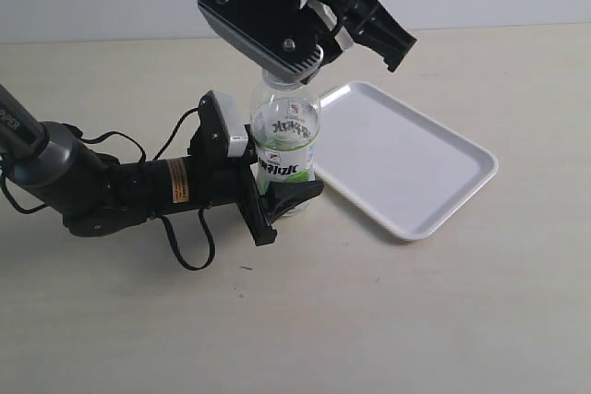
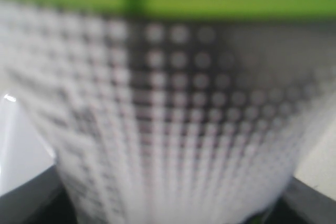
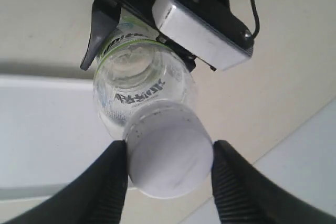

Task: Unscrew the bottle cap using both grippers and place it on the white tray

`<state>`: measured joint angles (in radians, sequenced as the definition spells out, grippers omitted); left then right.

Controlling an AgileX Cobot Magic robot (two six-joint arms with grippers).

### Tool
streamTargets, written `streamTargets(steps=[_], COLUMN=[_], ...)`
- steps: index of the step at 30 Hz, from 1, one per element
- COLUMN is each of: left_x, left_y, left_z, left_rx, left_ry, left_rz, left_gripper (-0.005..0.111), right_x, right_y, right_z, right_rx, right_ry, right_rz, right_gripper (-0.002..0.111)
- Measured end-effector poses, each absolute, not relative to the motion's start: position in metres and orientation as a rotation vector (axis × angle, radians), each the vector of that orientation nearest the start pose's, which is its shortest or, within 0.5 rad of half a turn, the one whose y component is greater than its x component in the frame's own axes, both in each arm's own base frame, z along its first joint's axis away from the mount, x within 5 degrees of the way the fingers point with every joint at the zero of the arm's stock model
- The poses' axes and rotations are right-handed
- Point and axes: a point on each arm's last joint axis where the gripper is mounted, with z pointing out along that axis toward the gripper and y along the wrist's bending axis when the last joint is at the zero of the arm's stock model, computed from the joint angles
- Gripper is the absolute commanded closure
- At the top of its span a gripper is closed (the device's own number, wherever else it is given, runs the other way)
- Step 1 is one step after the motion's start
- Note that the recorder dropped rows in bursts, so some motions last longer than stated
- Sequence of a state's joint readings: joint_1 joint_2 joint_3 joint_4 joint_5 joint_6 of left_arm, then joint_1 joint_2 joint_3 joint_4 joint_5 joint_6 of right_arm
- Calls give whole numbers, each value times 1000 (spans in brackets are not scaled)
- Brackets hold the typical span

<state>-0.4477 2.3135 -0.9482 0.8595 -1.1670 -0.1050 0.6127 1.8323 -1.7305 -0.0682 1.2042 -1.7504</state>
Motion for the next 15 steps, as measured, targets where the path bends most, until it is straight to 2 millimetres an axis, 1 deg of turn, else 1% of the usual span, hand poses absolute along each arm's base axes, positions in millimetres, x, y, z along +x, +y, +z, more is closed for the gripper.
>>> streamTargets(steps=[4,15], left_x=[311,311], left_y=[-220,-220], left_z=[53,52], left_rx=[1163,1164], left_ry=[1436,1440], left_rz=[-799,-797], left_gripper=[105,105], right_x=[325,326], right_y=[221,221], right_z=[319,319], right_rx=[-2714,-2812], right_ry=[933,673], right_rz=[-377,-433], right_gripper=[108,108])
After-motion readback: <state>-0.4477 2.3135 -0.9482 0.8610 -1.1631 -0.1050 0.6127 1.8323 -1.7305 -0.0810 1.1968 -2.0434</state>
